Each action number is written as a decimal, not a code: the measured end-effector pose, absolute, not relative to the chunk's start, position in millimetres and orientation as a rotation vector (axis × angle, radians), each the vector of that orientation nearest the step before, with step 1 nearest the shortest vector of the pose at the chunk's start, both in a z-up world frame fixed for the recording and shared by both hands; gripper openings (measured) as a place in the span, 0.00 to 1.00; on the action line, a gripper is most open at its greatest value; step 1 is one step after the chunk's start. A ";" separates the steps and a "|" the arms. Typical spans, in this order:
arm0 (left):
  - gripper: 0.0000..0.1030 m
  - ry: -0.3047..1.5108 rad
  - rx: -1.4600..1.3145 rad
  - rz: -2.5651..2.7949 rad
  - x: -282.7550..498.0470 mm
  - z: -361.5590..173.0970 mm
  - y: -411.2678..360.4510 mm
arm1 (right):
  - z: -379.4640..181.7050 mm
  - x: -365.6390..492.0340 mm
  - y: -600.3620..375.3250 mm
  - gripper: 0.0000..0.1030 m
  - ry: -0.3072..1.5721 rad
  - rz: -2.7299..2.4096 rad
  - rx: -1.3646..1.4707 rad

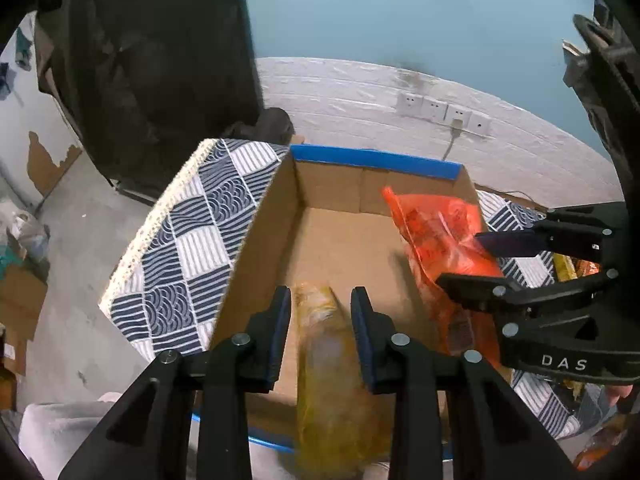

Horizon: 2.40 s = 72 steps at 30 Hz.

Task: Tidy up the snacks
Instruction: 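Carry the yellow bar and red-orange bag into the box and release both, then move both tools back over the snack pile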

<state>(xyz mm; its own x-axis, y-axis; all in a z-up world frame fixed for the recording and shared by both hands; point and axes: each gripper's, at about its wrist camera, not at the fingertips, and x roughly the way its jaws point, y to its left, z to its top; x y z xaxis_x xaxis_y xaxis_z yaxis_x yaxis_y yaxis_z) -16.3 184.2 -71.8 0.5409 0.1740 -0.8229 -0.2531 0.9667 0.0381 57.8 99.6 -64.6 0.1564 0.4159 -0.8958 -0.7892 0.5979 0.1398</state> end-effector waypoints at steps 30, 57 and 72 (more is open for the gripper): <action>0.63 0.929 0.037 0.087 -3.9 -45.2 102.2 | -35.9 60.0 -27.2 0.67 1.089 0.726 -0.481; 0.71 0.990 0.199 -0.148 21.3 -59.0 -34.1 | -83.1 54.8 -238.5 0.67 1.275 0.376 -0.281; 0.71 1.058 0.236 -0.236 40.2 -84.5 -96.0 | -112.5 41.8 -314.3 0.67 1.346 0.219 -0.111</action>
<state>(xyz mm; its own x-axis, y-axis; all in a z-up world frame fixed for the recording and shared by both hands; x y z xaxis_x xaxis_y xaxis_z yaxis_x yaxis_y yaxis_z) 40.2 -96.0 -84.5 0.4705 -0.0774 -0.8790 0.3028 0.9498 0.0784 41.8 -314.3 -112.5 0.2067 0.0929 -0.9740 -0.2206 0.9743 0.0461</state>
